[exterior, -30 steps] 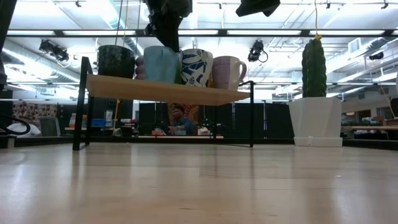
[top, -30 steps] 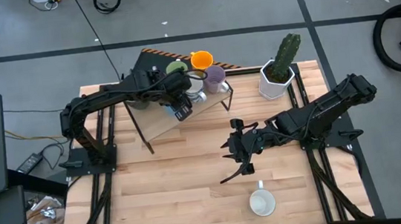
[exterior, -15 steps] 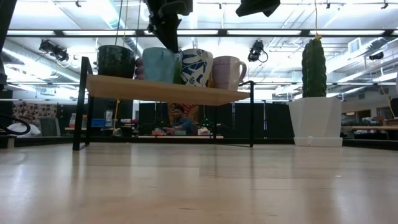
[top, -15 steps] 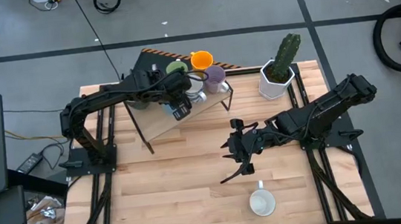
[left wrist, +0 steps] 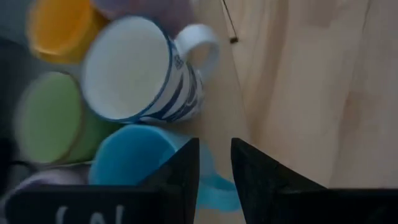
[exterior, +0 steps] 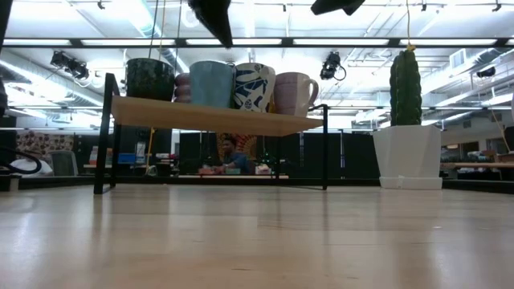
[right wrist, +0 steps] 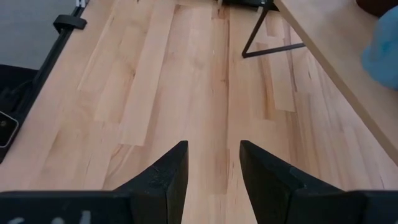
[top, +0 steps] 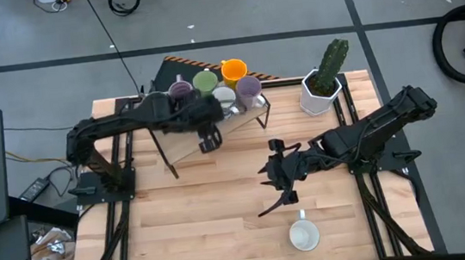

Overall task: Place coffee mugs
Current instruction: Put the blue mug on the shelf

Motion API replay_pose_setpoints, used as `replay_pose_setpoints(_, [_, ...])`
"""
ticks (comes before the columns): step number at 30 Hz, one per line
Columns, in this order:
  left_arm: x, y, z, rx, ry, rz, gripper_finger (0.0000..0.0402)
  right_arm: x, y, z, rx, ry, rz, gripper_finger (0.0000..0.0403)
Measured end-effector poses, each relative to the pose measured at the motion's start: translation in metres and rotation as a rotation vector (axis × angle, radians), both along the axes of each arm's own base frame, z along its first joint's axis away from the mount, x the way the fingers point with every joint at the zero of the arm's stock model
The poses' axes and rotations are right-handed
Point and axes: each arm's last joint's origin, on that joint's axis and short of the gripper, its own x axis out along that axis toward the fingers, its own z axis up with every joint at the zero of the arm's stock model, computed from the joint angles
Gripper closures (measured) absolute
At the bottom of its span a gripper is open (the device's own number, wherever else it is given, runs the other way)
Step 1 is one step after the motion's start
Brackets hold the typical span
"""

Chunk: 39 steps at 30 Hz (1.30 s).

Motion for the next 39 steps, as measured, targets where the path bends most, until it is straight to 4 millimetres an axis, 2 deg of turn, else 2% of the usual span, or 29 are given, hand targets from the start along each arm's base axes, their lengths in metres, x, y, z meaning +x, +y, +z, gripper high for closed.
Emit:
replay_pose_setpoints(4, [-0.009, -0.006, 0.012, 0.113, -0.031, 0.054, 0.0303, -0.001, 0.003, 0.003, -0.014, -0.01, 0.003, 0.0252])
replay_pose_setpoints(7, [-0.013, -0.004, 0.012, 0.034, -0.038, 0.06, 0.0303, -0.002, 0.004, 0.003, -0.013, -0.01, 0.001, 0.0252])
replay_pose_setpoints(11, [-0.02, -0.01, 0.006, -0.131, 0.049, -0.036, 0.0303, -0.002, 0.007, 0.003, -0.007, -0.011, 0.002, 0.0252])
replay_pose_setpoints(18, [-0.032, -0.019, -0.003, -0.153, 0.24, -0.073, 0.0303, -0.003, 0.007, 0.003, -0.01, -0.015, -0.003, 0.0252])
replay_pose_setpoints(23, [-0.027, -0.023, -0.02, -0.157, 0.264, -0.084, 0.0303, -0.002, 0.008, 0.004, -0.006, -0.028, -0.002, 0.0252])
replay_pose_setpoints(28, [-0.023, -0.016, -0.042, -0.125, 0.286, -0.051, 0.0303, -0.002, 0.008, 0.004, -0.009, -0.031, 0.002, 0.0252])
replay_pose_setpoints(39, [-0.01, -0.012, -0.052, -0.094, 0.161, -0.037, 0.0303, -0.002, 0.009, 0.005, -0.009, -0.036, 0.007, 0.0252])
